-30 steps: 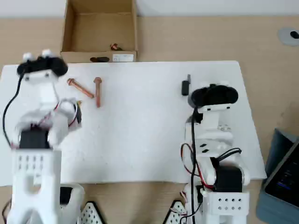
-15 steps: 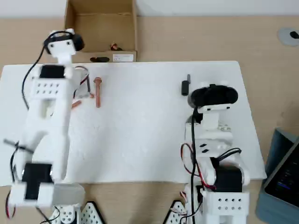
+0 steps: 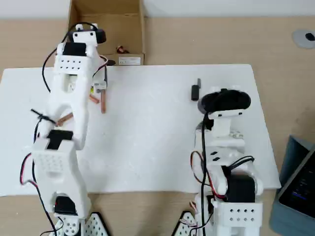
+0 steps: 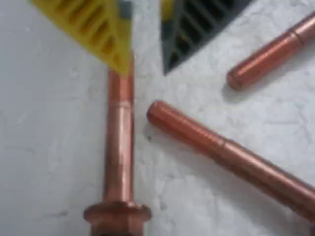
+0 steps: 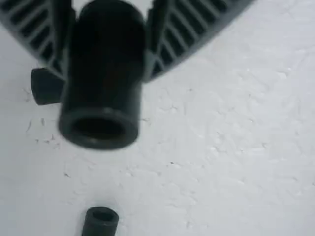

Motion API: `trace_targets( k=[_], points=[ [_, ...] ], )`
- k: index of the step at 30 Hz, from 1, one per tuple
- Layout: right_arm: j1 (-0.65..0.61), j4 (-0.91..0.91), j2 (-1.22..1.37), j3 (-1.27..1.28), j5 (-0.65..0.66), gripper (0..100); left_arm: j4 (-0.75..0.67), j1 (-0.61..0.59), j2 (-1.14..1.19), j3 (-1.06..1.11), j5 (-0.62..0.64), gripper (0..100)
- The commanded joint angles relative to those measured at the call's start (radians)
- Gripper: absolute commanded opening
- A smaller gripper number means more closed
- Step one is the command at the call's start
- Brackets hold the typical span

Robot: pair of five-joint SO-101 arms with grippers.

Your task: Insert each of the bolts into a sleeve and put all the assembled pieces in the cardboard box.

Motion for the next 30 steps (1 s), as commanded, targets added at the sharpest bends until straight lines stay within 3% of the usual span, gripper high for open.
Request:
trace_targets(
  k=[1,21,25,30],
  points=[
    [0.015,-0.02,-0.025,-0.004,-0.038,0.9,0.023,0.008,0.071,-0.157,-0.008,11],
    [0.015,-0.018,-0.025,-0.004,-0.044,0.9,0.018,0.005,0.427,-0.448,-0.008,11],
    [0.015,-0.018,-0.025,-0.004,-0.044,0.9,0.021,0.005,0.475,-0.465,-0.006,1],
    [0.015,-0.018,-0.025,-0.004,-0.044,0.9,0.028,0.003,0.487,-0.459,-0.005,0]
  ],
)
